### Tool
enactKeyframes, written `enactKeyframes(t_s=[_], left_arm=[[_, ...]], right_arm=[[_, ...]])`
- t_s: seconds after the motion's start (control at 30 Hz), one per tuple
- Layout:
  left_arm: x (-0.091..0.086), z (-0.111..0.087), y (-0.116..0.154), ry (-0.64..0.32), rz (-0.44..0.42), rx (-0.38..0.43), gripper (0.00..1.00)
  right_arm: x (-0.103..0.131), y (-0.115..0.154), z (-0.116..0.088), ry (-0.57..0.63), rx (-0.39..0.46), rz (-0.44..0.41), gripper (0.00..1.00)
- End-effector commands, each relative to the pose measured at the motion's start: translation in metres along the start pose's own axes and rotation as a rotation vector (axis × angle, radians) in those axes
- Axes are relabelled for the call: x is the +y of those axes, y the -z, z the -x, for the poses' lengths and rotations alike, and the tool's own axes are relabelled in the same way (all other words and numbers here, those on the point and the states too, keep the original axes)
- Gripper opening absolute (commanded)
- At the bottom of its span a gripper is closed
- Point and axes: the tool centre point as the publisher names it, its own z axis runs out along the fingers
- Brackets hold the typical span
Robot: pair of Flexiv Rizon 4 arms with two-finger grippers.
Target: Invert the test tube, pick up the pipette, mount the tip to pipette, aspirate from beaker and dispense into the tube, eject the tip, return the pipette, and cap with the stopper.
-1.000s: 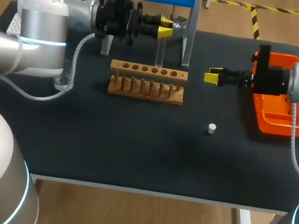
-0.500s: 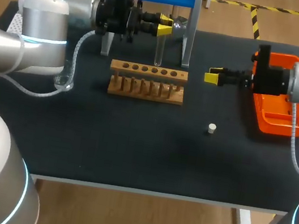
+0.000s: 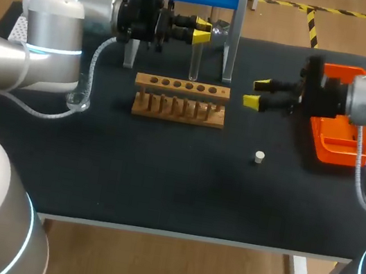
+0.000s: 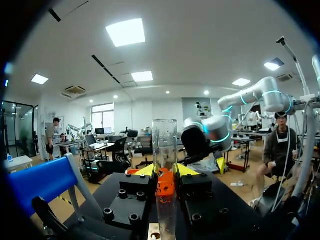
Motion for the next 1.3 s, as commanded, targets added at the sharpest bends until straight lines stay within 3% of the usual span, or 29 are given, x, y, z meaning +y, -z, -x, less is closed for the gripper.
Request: enactKeyframes(t_s=[0.03, 0.23, 0.5, 0.83, 1.3], left_arm=[[0.0, 0.002, 0.0, 0.002, 0.002, 0.003, 0.0], [0.0, 0.002, 0.0, 0.002, 0.002, 0.003, 0.0], [0.0, 0.002, 0.0, 0.002, 0.002, 0.003, 0.0], [0.0, 0.002, 0.0, 0.002, 0.002, 0.003, 0.0], [0.0, 0.002, 0.0, 0.002, 0.002, 0.003, 0.0]], right_arm=[[-0.01, -0.023, -0.008, 0.077, -0.076, -0.045, 1.0], [-0.021, -0.043, -0.002, 0.127, -0.102, -0.105, 1.0], [-0.031, -0.067, 0.022, 0.187, -0.182, -0.157, 1.0], [-0.037, -0.08, 0.039, 0.232, -0.268, -0.143, 1.0], [-0.054, -0.093, 0.056, 0.244, -0.313, -0.151, 1.0]])
